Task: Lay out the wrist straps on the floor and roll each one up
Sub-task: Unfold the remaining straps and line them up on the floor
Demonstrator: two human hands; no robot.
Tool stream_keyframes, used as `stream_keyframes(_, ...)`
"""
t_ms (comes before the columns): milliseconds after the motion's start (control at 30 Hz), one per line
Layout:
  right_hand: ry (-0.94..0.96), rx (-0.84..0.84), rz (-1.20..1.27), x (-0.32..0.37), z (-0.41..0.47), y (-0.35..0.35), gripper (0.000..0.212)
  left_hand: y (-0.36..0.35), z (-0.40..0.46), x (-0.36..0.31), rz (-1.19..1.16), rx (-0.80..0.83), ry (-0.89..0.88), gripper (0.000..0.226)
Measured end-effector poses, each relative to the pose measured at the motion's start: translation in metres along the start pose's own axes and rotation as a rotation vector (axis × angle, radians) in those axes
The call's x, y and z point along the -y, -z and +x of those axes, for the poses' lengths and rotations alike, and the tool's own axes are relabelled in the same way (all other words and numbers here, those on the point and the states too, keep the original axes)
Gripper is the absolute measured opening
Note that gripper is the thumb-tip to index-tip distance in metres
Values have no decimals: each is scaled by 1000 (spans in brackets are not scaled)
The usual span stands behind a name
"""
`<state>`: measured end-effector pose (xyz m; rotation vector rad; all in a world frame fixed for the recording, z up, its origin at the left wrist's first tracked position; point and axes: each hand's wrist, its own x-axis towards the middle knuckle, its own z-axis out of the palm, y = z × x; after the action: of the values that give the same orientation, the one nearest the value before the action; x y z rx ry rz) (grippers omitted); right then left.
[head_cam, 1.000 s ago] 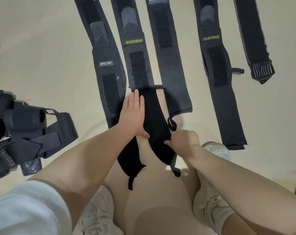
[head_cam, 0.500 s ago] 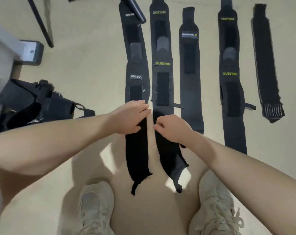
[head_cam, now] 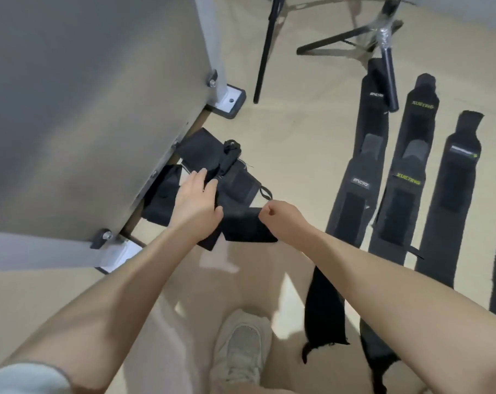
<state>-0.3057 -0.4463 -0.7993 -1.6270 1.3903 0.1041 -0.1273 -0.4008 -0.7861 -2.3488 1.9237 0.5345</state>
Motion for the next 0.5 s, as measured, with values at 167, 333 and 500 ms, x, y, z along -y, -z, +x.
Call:
stream_keyframes(167, 119, 26, -157, 12, 25, -29, 29, -25, 12, 24, -216, -40, 353, 69)
stream_keyframes(333, 47, -56, 171, 21, 27, -31, 35, -30, 15, 16, -597, -69, 367, 35)
stream_keyframes(500, -231, -11, 798, 30, 29, -4, 32, -34, -15, -5, -707, -110, -48, 30)
